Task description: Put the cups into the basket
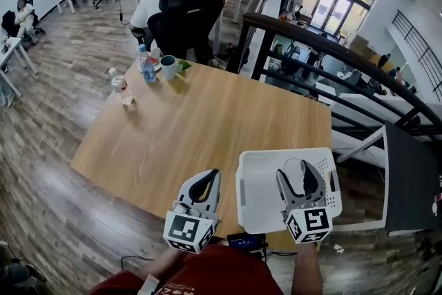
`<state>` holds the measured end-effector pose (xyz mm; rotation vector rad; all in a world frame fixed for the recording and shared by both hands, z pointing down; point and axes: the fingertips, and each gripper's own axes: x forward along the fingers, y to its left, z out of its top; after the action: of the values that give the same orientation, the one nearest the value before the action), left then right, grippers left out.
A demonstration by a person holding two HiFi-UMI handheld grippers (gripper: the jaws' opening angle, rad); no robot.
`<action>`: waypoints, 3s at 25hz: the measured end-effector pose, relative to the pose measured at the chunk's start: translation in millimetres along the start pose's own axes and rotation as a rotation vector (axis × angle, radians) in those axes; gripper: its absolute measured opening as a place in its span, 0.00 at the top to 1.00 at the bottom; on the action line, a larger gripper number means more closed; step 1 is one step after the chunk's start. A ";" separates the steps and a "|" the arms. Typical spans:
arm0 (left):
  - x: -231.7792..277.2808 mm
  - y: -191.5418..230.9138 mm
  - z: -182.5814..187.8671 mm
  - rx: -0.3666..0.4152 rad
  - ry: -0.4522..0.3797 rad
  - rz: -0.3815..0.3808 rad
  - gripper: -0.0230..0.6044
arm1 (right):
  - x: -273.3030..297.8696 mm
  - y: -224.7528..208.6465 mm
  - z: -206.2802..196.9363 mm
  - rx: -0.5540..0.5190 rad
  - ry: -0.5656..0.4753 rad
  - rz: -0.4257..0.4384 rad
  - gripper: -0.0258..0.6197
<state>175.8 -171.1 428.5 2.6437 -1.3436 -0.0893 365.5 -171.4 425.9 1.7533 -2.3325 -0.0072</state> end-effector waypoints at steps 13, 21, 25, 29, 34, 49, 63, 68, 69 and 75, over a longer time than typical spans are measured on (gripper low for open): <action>-6.9 3.8 -6.9 -0.015 0.007 0.012 0.95 | 25.8 4.2 -41.5 -0.049 0.136 0.073 0.52; -7.8 2.3 -10.4 -0.018 0.012 0.010 0.95 | 37.9 5.7 -72.6 -0.085 0.242 0.128 0.52; -7.3 2.8 -9.6 -0.018 0.011 0.012 0.95 | 44.7 7.1 -90.6 -0.113 0.297 0.151 0.52; -7.3 4.0 -10.6 -0.016 0.013 0.013 0.95 | 51.4 11.7 -108.5 -0.145 0.355 0.189 0.52; -6.8 5.0 -13.3 -0.015 0.020 0.016 0.95 | 57.6 13.3 -130.1 -0.167 0.425 0.231 0.52; -4.4 4.2 -15.9 -0.017 0.029 0.026 0.95 | 68.0 29.3 -180.1 -0.217 0.596 0.383 0.52; -1.2 5.3 -17.0 -0.020 0.037 0.025 0.95 | 70.3 25.9 -206.4 -0.184 0.657 0.398 0.52; 1.2 5.1 -19.8 -0.021 0.041 0.021 0.95 | 69.2 25.9 -208.4 -0.182 0.670 0.397 0.52; 1.8 5.0 -20.4 -0.021 0.043 0.019 0.95 | 69.4 25.8 -208.8 -0.181 0.672 0.397 0.52; 2.7 4.3 -19.2 -0.020 0.039 0.013 0.95 | 68.9 22.0 -210.2 -0.149 0.679 0.394 0.52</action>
<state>176.6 -173.3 448.2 2.6059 -1.3407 -0.0486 364.5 -203.3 645.9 0.9839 -2.0384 0.4007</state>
